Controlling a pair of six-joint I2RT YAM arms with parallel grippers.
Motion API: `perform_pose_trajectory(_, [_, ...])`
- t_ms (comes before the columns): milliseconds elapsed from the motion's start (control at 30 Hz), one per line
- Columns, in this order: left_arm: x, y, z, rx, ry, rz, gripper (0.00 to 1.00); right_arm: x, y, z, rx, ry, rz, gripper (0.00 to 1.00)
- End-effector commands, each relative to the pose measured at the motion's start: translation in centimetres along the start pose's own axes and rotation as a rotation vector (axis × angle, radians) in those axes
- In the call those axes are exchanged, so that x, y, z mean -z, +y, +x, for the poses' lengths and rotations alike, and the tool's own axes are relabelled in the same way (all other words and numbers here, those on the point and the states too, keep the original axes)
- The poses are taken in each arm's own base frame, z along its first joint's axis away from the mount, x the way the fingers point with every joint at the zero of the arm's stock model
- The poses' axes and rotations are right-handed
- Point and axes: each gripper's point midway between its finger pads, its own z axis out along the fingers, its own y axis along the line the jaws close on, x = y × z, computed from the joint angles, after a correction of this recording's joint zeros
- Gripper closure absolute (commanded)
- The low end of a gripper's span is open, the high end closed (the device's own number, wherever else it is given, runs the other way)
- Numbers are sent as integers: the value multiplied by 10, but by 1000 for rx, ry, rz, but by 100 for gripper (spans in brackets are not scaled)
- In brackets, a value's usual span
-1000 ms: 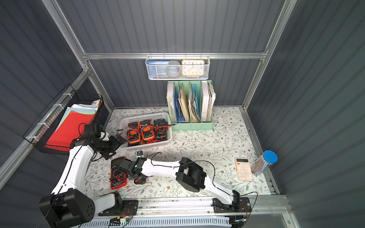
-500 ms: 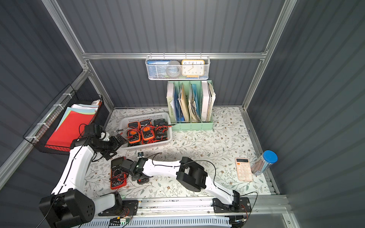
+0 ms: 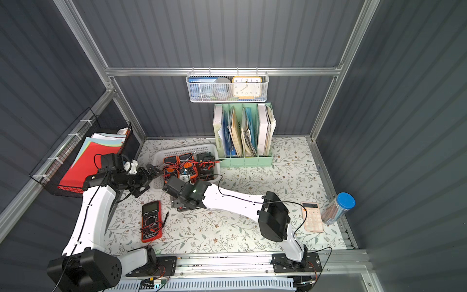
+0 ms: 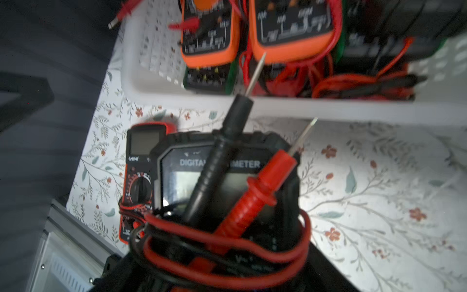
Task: Put the multimeter into the basket
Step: Pick up the multimeter from the center of the board, then place the multimeter in the basket.
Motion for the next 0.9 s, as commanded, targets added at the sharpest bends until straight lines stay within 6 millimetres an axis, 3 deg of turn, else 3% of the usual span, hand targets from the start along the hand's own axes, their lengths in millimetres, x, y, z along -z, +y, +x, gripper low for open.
perform_pose_trajectory(0, [10, -11, -11, 1, -22, 20, 1, -8, 1, -36, 35, -64, -35, 54])
perform_pose_trajectory(200, [20, -17, -28, 51, -82, 6, 1, -33, 10, -88, 55, -127, -108, 54])
perform_pose_trajectory(400, [24, -24, -39, 56, -106, 21, 1, -66, 25, -112, 113, -163, -154, 53])
perform_pose_trajectory(800, [21, -17, -42, 56, -121, -12, 1, -136, 41, -109, 57, -191, -252, 49])
perform_pose_trajectory(867, [20, -15, -40, 52, -116, -17, 1, -145, 40, -105, 47, -182, -255, 44])
